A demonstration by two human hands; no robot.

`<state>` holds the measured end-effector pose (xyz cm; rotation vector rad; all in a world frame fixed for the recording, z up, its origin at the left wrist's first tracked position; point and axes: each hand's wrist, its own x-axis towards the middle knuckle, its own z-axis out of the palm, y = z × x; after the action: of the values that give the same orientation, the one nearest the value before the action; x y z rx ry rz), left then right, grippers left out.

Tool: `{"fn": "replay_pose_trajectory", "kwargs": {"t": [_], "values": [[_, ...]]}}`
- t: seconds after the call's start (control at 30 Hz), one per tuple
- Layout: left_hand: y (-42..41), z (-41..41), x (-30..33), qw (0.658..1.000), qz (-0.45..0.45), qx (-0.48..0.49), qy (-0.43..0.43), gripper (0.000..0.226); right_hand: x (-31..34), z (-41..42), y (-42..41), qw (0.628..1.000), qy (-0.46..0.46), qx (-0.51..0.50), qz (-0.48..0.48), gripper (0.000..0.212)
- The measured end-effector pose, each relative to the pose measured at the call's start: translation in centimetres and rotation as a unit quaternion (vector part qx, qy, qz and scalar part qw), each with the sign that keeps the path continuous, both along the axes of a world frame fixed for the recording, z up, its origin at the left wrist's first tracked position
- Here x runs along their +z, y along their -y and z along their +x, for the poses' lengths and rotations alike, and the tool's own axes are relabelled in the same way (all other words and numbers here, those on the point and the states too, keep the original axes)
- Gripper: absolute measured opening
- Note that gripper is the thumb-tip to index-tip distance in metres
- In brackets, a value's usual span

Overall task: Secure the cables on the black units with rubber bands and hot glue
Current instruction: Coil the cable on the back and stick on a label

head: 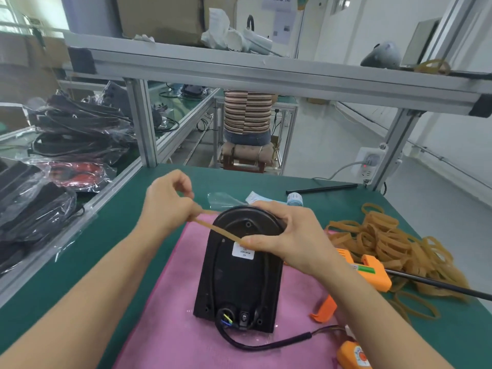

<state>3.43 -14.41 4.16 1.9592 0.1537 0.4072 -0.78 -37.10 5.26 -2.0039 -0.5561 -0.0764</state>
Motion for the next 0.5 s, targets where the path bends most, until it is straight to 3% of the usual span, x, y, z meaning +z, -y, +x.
{"fn": "replay_pose_trajectory", "kwargs": {"t": [0.1,0.27,0.37,0.43,0.5], "values": [[-0.2,-1.4,-3.5,0.987,-0.149,0.005,-0.054,0.039,-0.1,-0.1,-0.2,1.0,-0.003,0.007,0.022,0.037],[1.6,-3.5,-6.2,0.945,-0.282,-0.083,-0.146,0.041,-0.2,0.4,-0.1,0.999,-0.029,0.006,0.032,0.038],[2.4,-3.4,-5.2,0.927,-0.325,-0.13,-0.131,0.033,-0.3,0.8,-0.1,0.999,-0.037,0.0,0.026,0.038],[2.9,-3.9,-5.0,0.884,-0.405,-0.196,-0.128,0.016,-0.6,1.2,0.1,0.999,-0.041,-0.015,0.031,0.039],[3.0,-4.9,-5.7,0.855,-0.415,-0.284,-0.129,0.037,-0.9,1.6,0.3,0.998,-0.053,-0.029,0.036,0.041]]}}
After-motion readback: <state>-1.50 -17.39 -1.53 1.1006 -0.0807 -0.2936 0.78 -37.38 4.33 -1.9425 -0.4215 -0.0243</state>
